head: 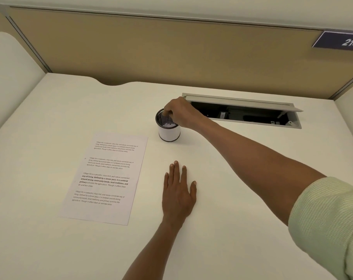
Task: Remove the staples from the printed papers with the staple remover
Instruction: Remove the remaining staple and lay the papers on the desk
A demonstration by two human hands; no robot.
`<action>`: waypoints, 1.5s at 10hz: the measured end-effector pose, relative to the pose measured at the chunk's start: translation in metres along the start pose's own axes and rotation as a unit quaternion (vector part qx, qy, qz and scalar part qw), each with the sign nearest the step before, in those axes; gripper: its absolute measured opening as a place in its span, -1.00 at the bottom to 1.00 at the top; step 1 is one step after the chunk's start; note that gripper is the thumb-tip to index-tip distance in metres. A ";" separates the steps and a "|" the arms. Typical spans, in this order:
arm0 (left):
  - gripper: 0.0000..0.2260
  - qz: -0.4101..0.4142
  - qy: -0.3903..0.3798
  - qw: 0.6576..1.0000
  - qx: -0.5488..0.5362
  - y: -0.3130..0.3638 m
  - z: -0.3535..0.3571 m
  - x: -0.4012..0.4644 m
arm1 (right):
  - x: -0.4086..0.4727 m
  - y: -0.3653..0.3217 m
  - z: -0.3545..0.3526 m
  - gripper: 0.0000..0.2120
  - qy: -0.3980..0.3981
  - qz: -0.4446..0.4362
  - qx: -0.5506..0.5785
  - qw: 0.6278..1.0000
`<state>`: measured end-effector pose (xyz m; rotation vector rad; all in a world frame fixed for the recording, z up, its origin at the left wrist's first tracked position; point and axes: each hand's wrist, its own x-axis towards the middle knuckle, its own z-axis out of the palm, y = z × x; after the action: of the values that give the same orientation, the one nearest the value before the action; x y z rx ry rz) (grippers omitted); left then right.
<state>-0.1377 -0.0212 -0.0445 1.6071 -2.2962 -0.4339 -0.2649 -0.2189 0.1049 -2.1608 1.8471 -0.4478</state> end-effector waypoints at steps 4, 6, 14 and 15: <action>-0.45 0.002 -0.002 1.000 0.000 -0.002 0.001 0.000 | -0.095 0.010 0.007 -0.90 0.246 0.105 0.245 0.932; -0.45 0.011 0.007 1.000 0.000 -0.003 0.000 -0.001 | -0.193 0.073 0.021 -0.84 0.285 0.211 0.198 0.914; -0.39 0.003 -0.011 1.000 -0.002 -0.002 -0.002 0.001 | -0.299 0.229 -0.011 -0.79 0.028 0.333 0.009 0.942; -0.39 0.003 -0.010 1.000 -0.004 -0.003 -0.003 0.000 | -0.305 0.236 -0.001 -0.78 0.048 0.331 0.025 0.942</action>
<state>-0.1345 -0.0226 -0.0432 1.5993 -2.3102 -0.4585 -0.5232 0.0459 -0.0057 -1.3687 2.4189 -0.4380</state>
